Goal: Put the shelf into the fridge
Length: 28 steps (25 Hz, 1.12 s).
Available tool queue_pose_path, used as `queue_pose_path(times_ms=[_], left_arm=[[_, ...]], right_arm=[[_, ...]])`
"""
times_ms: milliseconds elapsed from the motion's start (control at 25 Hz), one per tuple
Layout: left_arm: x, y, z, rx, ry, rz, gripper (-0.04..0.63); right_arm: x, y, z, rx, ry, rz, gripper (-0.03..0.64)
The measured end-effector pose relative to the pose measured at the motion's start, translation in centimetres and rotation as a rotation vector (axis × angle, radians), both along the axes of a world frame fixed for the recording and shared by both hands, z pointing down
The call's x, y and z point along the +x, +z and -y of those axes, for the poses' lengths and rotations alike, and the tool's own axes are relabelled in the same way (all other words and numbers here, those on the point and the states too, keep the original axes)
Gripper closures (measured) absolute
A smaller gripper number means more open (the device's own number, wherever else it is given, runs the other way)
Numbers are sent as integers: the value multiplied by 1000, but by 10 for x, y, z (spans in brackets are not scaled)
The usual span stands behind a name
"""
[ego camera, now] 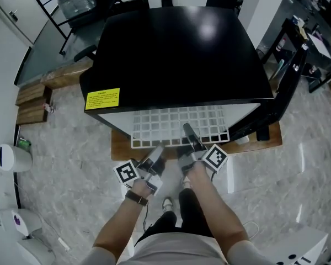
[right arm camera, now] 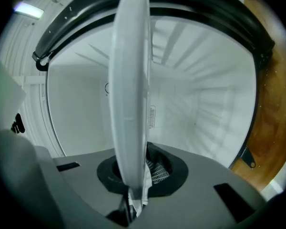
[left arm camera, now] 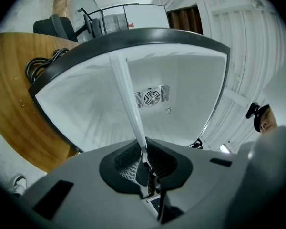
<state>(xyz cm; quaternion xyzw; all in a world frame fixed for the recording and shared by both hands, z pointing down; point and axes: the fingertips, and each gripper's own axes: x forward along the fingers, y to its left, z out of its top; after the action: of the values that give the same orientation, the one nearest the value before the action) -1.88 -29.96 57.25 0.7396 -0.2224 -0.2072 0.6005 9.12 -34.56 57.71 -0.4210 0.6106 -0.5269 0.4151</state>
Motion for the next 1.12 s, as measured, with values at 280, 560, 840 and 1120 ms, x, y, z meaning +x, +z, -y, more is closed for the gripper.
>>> queue_pose_path(times_ms=[280, 560, 840, 1120], left_arm=[[4, -4, 38, 9, -43, -4, 554], [6, -4, 64, 6, -81, -8, 554], [8, -5, 80, 8, -112, -10, 554], [9, -4, 92, 14, -141, -14, 554]], right_arm=[[5, -2, 38, -19, -9, -6, 571], [7, -1, 62, -32, -14, 5, 571], [9, -2, 78, -24, -21, -13, 571], [12, -2, 90, -17, -19, -29, 571]])
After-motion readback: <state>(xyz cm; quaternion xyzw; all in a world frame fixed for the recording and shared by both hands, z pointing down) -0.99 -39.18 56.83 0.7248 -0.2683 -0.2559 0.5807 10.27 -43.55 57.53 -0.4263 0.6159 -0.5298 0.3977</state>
